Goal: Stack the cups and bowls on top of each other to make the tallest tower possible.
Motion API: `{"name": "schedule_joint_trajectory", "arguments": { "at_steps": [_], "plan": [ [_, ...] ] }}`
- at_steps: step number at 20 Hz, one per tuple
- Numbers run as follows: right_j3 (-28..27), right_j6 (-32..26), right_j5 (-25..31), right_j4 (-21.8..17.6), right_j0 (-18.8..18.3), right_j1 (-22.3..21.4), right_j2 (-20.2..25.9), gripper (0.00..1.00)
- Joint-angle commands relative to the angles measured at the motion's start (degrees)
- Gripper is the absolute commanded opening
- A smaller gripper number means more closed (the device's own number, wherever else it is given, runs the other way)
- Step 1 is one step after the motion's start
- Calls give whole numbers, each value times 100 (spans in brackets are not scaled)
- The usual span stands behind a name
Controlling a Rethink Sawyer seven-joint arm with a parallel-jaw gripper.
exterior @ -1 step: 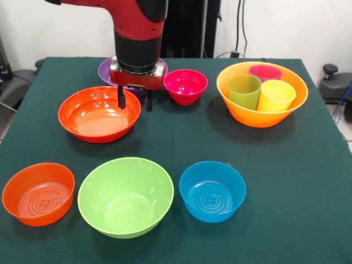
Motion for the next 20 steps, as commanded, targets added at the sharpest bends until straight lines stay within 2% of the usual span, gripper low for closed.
{"name": "schedule_joint_trajectory", "arguments": {
  "at_steps": [1,11,20],
  "plan": [
    [-164,-531,-63,-319,136,304,448,100],
    [-636,-176,-248,-613,481,714,29,100],
    [-1133,226,-31,-868,952,1074,-610,100]
  ]
}}
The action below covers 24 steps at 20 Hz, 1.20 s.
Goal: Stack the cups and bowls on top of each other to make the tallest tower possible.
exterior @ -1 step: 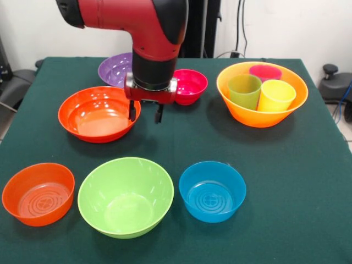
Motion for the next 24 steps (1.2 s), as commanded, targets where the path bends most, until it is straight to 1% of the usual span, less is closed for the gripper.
{"name": "schedule_joint_trajectory", "arguments": {
  "at_steps": [1,7,12,16,17,20,22,24],
  "plan": [
    [-697,256,-41,-559,381,565,-302,100],
    [-985,636,35,-564,786,779,-830,100],
    [-1003,510,16,-390,867,811,-991,100],
    [-1106,580,-64,-339,994,914,-1146,100],
    [-1139,602,-88,-328,1034,943,-1195,0],
    [-1178,607,-60,-325,1093,949,-1265,0],
    [-1146,758,-113,-192,1129,908,-1332,0],
    [-1028,583,-140,-35,1038,661,-1206,0]
  ]
}}
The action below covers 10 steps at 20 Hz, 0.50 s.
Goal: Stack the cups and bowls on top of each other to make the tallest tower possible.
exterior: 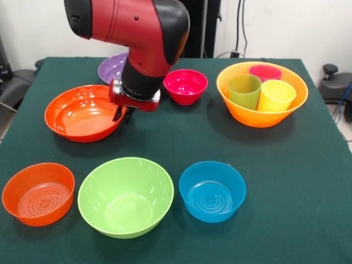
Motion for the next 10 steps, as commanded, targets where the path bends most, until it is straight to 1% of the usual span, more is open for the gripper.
{"name": "schedule_joint_trajectory", "arguments": {
  "at_steps": [1,3,5,7,10],
  "plan": [
    [-206,571,-158,161,88,-199,213,0],
    [-8,584,-86,376,119,-590,271,0],
    [80,621,22,534,189,-887,277,0],
    [115,681,159,732,204,-1078,305,0],
    [71,503,538,987,208,-1343,373,0]
  ]
}}
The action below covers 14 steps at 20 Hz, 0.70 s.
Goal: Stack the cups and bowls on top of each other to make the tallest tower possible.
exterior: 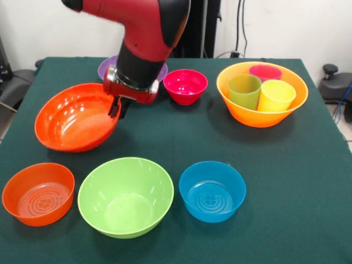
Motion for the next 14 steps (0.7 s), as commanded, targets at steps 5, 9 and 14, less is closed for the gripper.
{"name": "schedule_joint_trajectory", "arguments": {
  "at_steps": [5,9,14],
  "plan": [
    [-167,505,1095,961,349,-1025,417,0],
    [-437,624,1888,1237,609,-1178,286,0],
    [-415,927,1971,1435,914,-1270,160,0]
  ]
}}
